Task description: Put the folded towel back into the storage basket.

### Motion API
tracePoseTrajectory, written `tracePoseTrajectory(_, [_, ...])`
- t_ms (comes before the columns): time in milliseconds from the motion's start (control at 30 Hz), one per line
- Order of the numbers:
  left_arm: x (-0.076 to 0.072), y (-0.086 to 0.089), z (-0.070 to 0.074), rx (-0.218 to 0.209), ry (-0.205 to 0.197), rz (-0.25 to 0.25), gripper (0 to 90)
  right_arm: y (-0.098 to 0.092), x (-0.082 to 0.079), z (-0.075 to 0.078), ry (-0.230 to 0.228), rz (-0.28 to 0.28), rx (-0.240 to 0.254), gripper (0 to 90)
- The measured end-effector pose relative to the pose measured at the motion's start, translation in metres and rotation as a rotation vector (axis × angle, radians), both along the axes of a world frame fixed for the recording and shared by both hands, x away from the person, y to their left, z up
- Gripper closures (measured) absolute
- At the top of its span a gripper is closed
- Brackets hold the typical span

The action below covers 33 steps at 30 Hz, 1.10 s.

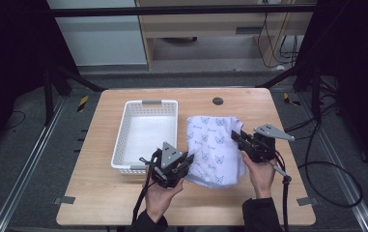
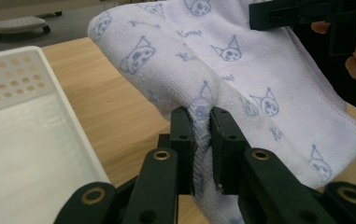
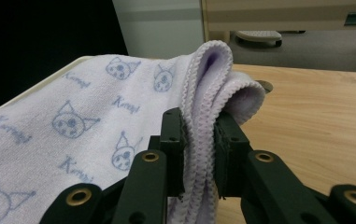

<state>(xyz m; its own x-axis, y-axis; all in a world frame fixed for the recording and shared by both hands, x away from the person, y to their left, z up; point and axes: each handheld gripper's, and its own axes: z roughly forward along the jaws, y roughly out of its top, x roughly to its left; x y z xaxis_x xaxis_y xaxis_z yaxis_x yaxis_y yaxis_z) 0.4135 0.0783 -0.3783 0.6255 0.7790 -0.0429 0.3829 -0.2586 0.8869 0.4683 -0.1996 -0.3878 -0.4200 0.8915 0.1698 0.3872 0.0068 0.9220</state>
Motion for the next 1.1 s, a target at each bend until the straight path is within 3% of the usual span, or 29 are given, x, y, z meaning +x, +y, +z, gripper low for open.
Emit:
tracePoseTrajectory(333, [0.003, 0.006, 0.013, -0.004, -0.022, 0.011, 79.9, 0.005, 0.001, 0.011, -0.035, -0.002, 0.019, 76.2])
tracePoseTrajectory(667, [0.006, 0.012, 0.022, -0.010, -0.035, 0.019, 79.9, 0.015, 0.003, 0.024, -0.060, -0.001, 0.008, 76.2])
tracePoseTrajectory(1100, [0.008, 0.032, 0.033, -0.040, -0.050, 0.039, 79.9, 0.033, 0.008, 0.037, -0.089, 0.015, 0.001, 76.2])
